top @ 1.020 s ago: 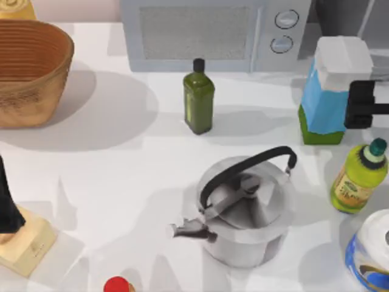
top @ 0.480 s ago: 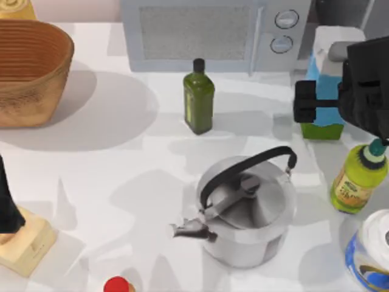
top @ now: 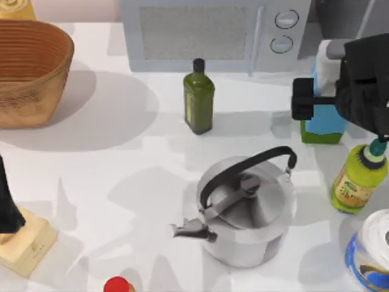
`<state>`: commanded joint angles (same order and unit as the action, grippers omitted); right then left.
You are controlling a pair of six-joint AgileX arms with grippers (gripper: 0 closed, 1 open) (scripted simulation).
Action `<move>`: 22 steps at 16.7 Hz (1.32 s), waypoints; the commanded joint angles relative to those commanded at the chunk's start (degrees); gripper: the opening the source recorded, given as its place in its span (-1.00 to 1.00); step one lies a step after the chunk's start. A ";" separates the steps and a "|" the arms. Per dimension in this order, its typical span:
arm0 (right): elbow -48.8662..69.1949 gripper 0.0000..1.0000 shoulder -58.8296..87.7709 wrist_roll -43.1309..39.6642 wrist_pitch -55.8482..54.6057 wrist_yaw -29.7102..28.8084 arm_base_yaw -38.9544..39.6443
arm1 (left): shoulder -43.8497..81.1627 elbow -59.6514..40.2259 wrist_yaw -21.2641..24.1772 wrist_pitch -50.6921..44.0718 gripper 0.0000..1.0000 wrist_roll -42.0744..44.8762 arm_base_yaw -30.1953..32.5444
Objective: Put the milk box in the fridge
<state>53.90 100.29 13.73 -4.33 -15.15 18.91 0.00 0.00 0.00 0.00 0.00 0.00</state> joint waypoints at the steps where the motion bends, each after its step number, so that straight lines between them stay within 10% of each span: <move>1: 1.37 1.00 1.23 -0.07 0.02 0.06 -0.09 | 0.00 0.00 0.00 0.00 1.00 0.00 0.00; 14: 5.12 1.00 10.55 -1.08 -5.73 1.10 -1.67 | 0.00 0.00 0.00 0.00 1.00 0.00 0.00; 22: 5.12 -0.21 10.55 -1.08 -5.73 1.10 -1.67 | 0.00 0.00 0.00 0.00 1.00 0.00 0.00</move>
<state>59.02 110.84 12.65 -10.06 -14.05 17.24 0.00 0.00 0.00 0.00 0.00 0.00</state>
